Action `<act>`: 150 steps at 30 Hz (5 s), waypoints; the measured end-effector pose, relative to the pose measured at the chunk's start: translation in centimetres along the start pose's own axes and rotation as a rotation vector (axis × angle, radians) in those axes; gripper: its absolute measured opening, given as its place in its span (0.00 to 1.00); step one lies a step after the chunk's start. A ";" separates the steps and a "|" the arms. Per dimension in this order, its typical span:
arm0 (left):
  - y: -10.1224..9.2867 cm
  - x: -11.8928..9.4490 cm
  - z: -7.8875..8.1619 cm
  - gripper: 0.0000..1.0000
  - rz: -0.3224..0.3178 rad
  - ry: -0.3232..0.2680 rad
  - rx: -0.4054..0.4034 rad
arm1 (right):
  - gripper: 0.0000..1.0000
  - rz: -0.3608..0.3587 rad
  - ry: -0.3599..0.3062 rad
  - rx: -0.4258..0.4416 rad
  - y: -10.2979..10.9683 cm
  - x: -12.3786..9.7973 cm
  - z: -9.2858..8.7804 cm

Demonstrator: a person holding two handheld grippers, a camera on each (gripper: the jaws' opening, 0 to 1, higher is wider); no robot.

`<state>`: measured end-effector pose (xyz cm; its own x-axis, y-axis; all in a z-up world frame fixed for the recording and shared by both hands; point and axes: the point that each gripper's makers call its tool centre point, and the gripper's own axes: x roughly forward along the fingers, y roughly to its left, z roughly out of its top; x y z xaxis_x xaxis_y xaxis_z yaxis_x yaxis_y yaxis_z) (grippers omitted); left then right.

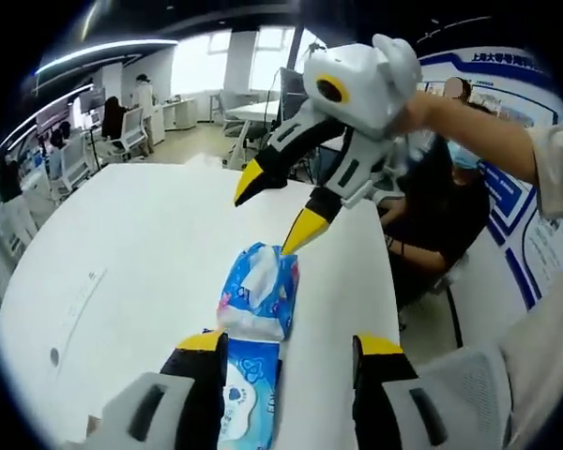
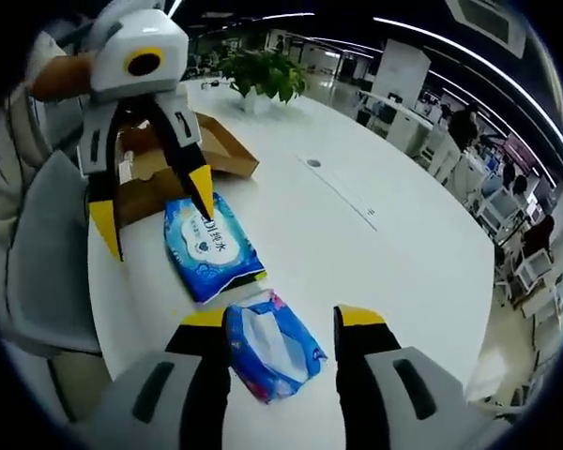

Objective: Operate the shoe box by opening the lid, removing the specified soft item, and placing it in the target area until the item is outside and the box remains undamaged.

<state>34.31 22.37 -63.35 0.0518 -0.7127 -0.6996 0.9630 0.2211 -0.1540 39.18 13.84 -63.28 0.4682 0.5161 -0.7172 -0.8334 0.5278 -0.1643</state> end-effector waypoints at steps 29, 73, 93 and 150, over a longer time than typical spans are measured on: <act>4.0 -14.3 -7.0 0.85 0.219 -0.168 -0.193 | 0.56 0.117 -0.096 -0.082 7.1 2.3 8.5; 5.3 -28.3 -28.4 0.77 0.636 -0.164 -0.611 | 0.57 0.384 -0.097 -0.250 18.9 10.6 14.1; 5.0 -29.2 -35.2 0.51 0.714 -0.132 -0.816 | 0.51 0.494 -0.031 -0.313 23.7 14.9 14.0; 4.7 -28.1 -39.6 0.08 0.774 -0.159 -1.090 | 0.16 0.625 0.090 -0.391 29.3 19.9 11.7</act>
<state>26.93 69.84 -72.08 0.5842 -0.2178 -0.7818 -0.0226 0.9586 -0.2839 27.48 47.48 -74.42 -0.1397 0.5755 -0.8058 -0.9881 -0.1334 0.0760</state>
